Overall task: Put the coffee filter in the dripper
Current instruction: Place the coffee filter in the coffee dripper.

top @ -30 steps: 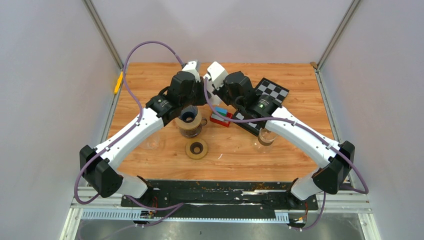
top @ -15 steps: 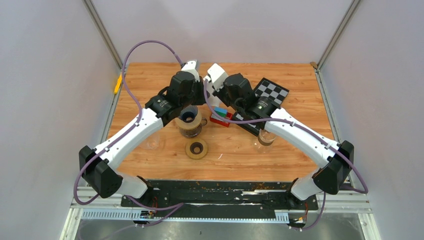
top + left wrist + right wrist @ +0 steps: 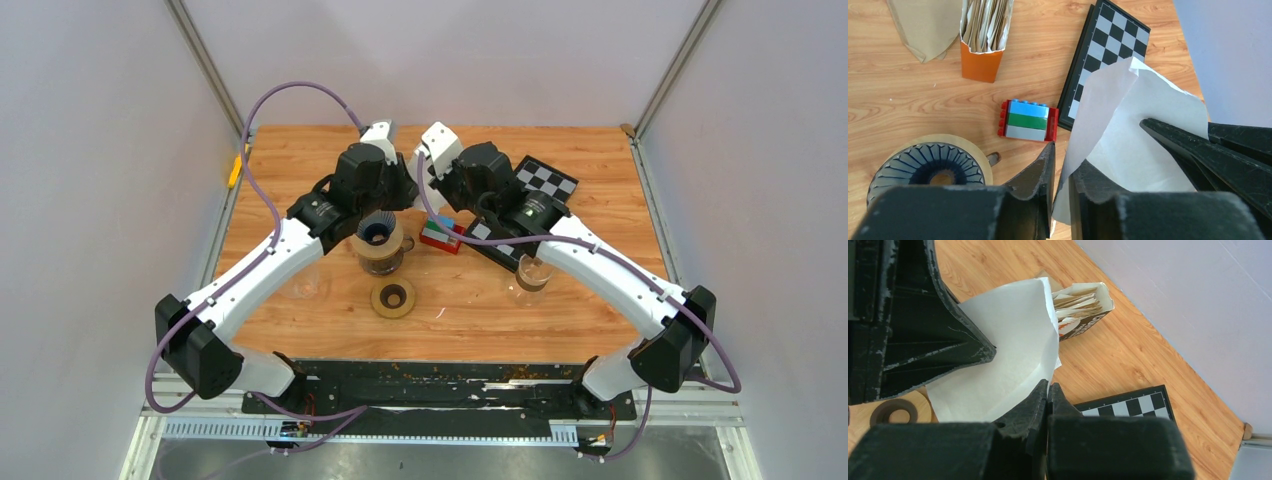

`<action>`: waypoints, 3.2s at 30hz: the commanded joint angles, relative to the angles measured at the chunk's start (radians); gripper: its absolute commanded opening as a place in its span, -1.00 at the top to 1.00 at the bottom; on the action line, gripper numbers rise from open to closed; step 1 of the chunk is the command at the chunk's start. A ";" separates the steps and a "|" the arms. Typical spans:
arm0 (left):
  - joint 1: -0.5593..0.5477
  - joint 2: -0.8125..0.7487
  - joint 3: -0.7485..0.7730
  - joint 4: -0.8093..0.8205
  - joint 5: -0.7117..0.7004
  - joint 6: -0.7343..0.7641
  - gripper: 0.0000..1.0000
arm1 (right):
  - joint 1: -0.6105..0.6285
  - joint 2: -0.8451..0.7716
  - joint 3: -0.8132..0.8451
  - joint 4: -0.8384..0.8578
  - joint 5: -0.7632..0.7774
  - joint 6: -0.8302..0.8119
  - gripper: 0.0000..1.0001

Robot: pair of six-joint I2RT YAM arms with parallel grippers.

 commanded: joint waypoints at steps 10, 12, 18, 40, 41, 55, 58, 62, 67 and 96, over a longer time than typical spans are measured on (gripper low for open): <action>0.012 -0.046 -0.010 0.051 0.008 0.031 0.51 | -0.016 -0.044 -0.008 0.009 -0.072 0.036 1.00; 0.013 -0.048 -0.013 0.051 0.013 0.032 0.62 | -0.022 -0.047 -0.012 0.010 -0.072 0.037 1.00; 0.018 -0.053 -0.019 0.055 0.017 0.041 0.97 | -0.036 -0.056 -0.019 0.014 -0.074 0.038 1.00; 0.019 -0.061 -0.027 0.066 0.032 0.077 1.00 | -0.077 -0.092 -0.031 0.013 -0.102 0.049 0.48; 0.019 -0.061 -0.027 0.067 0.035 0.079 1.00 | -0.078 -0.093 -0.033 0.014 -0.104 0.050 0.48; 0.019 -0.068 -0.025 0.089 0.074 0.201 1.00 | -0.113 -0.133 -0.032 -0.025 -0.438 0.056 0.20; 0.019 -0.072 -0.034 0.098 0.106 0.271 1.00 | -0.120 -0.158 -0.037 -0.042 -0.562 0.036 0.06; 0.019 -0.087 -0.046 0.095 0.158 0.365 1.00 | -0.153 -0.193 -0.040 -0.049 -0.611 0.031 -0.04; 0.019 -0.108 -0.050 0.081 0.262 0.459 1.00 | -0.208 -0.229 -0.044 -0.040 -0.676 0.057 -0.10; 0.005 -0.111 -0.021 0.039 0.371 0.455 1.00 | -0.261 -0.125 0.035 0.010 -0.752 0.304 -0.41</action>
